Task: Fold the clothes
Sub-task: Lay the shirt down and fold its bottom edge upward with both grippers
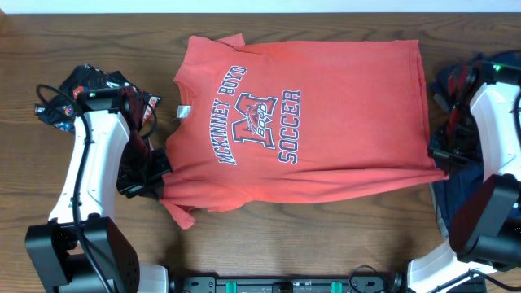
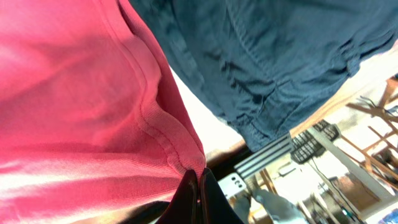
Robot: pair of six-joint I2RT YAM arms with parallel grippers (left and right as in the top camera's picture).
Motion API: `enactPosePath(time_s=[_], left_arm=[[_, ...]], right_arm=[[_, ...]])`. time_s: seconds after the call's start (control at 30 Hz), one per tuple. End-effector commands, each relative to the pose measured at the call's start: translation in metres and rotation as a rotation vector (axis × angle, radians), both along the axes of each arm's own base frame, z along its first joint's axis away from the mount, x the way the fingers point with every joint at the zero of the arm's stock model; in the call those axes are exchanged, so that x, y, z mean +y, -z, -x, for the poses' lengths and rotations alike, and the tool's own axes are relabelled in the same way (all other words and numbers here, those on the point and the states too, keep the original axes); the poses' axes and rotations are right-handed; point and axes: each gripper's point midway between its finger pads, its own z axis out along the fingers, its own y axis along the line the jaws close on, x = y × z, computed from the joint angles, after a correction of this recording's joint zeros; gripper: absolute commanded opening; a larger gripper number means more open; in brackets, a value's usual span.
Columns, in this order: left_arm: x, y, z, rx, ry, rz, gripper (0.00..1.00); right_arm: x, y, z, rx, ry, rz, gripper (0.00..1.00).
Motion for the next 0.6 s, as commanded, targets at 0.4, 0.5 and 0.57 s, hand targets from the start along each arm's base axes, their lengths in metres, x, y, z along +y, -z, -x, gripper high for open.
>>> enactPosePath(time_s=[0.4,0.5,0.57], left_arm=[[0.011,-0.056,0.026,-0.280,-0.050,-0.118,0.06],[0.012,-0.062,0.022,-0.345,-0.052,-0.124,0.06],[0.013,-0.062,0.011,-0.389,-0.054,-0.128,0.06]], right_arm=[[0.003,0.008,0.035,0.061,0.004,0.013,0.01],[0.001,0.010,0.024,-0.005,0.014,0.023,0.01],[0.000,0.013,0.012,-0.056,0.024,0.027,0.01]])
